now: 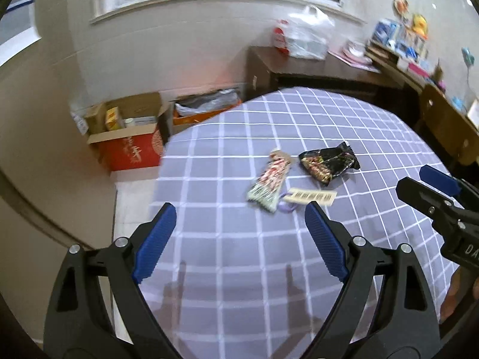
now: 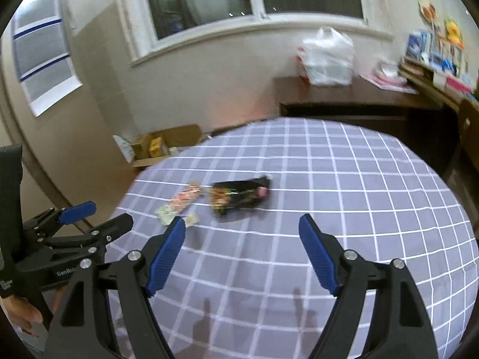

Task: Collect trash
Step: 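Return to table, grasp red-checkered wrapper with left while right grasps black chip bag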

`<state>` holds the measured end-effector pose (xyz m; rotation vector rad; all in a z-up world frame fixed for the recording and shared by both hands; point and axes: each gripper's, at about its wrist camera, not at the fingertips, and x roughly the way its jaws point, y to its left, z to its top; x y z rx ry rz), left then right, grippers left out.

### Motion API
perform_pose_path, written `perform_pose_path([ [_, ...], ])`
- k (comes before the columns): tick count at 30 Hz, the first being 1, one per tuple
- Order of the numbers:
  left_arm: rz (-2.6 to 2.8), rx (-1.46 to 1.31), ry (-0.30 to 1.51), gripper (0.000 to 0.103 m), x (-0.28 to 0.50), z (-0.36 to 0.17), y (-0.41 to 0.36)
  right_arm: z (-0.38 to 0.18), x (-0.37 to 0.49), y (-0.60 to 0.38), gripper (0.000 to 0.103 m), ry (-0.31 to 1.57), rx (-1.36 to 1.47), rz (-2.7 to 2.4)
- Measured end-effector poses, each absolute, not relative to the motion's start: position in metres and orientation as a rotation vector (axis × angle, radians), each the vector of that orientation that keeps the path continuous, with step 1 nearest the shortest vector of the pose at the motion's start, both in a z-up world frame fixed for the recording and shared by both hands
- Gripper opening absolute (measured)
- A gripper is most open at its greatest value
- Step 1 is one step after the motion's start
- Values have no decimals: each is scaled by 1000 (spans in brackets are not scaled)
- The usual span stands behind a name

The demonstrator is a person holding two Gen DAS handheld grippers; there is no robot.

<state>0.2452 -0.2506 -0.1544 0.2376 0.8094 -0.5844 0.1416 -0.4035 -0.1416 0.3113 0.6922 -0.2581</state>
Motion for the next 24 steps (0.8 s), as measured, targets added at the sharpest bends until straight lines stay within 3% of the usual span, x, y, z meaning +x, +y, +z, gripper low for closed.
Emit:
perform_pose_path([
  [13,-616,271,870,86,282,-187,-290,-166,193,-450,77,745,356,-247],
  [24,-700,411,736,86,241,-183,-284,-168,196,-450,77,741,353,-225],
])
